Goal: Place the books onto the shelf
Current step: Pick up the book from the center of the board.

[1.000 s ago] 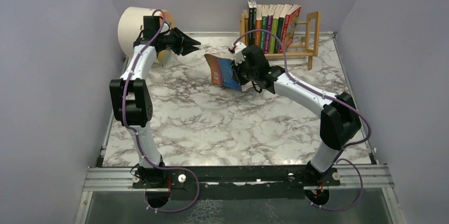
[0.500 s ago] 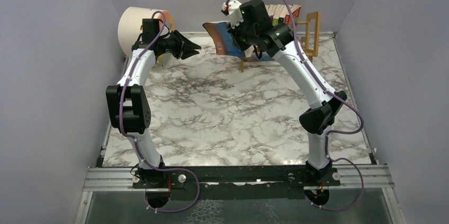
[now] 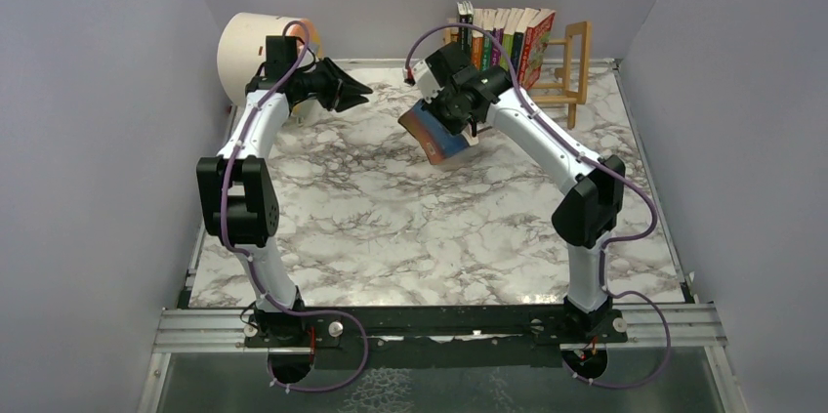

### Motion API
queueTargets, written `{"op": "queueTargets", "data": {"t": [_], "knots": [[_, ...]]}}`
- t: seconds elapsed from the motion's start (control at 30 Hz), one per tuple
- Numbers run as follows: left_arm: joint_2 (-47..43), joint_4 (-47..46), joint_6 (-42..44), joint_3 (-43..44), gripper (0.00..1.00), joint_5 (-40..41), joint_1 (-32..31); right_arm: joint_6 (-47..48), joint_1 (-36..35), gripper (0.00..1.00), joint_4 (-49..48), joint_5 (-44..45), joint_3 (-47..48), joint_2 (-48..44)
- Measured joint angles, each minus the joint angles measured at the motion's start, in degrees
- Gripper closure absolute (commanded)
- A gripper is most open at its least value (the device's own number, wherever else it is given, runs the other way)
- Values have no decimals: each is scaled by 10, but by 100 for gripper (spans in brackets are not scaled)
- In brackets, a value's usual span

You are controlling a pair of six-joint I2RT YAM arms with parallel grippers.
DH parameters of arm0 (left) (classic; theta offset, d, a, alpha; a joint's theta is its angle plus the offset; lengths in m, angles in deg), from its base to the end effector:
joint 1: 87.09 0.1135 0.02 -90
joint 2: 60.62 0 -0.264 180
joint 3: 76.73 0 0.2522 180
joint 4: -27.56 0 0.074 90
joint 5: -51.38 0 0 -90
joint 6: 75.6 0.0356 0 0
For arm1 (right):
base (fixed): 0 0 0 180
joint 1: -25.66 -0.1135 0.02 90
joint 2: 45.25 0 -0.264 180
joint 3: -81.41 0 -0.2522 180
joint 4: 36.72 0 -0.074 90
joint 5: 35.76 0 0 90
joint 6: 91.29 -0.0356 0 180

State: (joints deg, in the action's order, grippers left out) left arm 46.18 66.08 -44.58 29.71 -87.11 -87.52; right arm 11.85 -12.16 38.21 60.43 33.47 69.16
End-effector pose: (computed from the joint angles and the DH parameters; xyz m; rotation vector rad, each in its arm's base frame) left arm 0.4243 -0.0298 0.3034 -0.7084 2.2998 -1.4778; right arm 0.3409 0.2598 0.3383 -1.0652 2.3297 0.0254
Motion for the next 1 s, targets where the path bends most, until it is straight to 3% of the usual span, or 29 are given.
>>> {"op": "queueTargets", "data": {"t": [0.57,1.0], "knots": [[11,48,38,9,77,31,-95,71,-18,99,3,9,-12,-19],[54,58,-7,46,74,31,-98,112,-42,99,-15,34,-46,-31]]}}
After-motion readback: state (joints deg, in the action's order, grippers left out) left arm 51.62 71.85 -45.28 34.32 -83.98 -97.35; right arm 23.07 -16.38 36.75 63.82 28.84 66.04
